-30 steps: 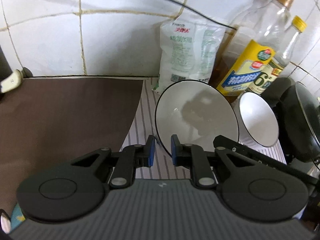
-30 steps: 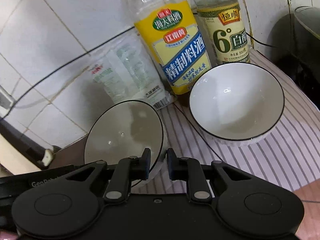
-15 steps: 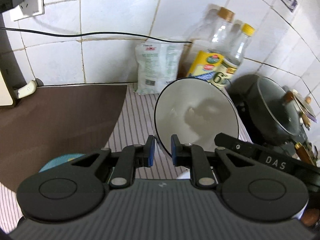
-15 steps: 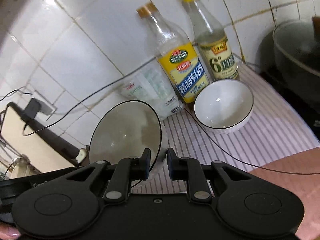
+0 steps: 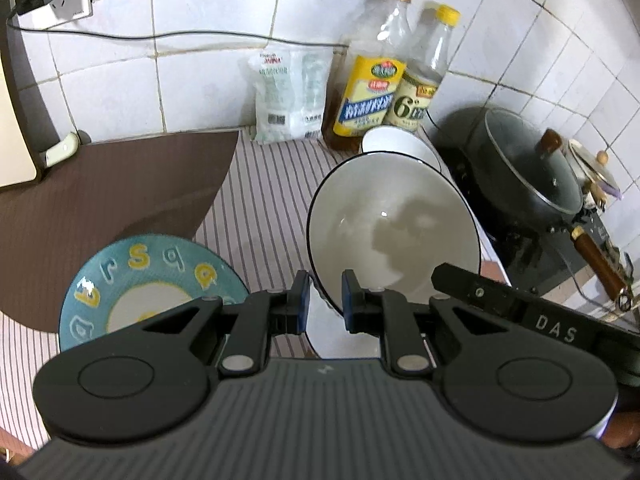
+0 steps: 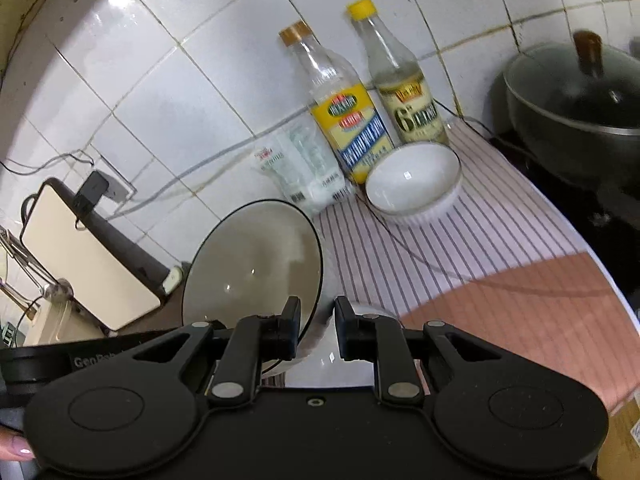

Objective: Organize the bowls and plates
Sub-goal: 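Lower the second bowl with both grippers into the first bowl, open both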

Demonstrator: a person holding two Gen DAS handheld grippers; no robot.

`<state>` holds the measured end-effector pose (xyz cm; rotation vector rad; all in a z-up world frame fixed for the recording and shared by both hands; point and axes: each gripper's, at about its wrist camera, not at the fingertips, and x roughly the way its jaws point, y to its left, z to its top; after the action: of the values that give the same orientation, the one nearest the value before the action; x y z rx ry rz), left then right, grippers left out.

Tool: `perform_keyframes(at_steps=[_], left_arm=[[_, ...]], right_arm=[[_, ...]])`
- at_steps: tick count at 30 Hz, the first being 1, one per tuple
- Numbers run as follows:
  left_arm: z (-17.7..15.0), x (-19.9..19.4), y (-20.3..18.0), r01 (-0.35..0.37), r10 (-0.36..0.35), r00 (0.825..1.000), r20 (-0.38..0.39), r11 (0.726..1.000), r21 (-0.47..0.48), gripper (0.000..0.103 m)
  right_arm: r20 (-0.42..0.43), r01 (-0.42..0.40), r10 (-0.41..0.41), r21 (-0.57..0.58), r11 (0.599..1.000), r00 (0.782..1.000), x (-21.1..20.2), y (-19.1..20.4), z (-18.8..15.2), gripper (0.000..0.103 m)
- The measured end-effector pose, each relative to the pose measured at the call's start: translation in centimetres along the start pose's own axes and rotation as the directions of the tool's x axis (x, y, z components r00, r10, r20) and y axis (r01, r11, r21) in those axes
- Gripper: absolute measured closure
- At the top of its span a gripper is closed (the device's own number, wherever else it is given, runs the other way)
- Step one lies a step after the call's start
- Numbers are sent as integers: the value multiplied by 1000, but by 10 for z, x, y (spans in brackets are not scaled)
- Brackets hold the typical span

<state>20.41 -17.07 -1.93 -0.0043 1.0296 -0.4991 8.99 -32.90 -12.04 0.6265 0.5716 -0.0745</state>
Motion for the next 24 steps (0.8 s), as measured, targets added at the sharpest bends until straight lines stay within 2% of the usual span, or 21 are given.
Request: perform_keyframes(at_steps=[7, 16, 24], left_arm=[[-22, 27, -4, -13, 14, 999, -52, 1000, 24, 88], [-35, 55, -4, -35, 40, 991, -126, 999, 38, 88], [-40, 68, -13, -85, 99, 981, -166, 993, 86, 88]], right_arm=[[-24, 29, -29, 20, 999, 999, 10, -19, -21, 80], [-50, 120, -131, -172, 978, 990, 26, -13, -37, 80], [-27, 180, -196, -287, 941, 980, 32, -3, -44, 80]])
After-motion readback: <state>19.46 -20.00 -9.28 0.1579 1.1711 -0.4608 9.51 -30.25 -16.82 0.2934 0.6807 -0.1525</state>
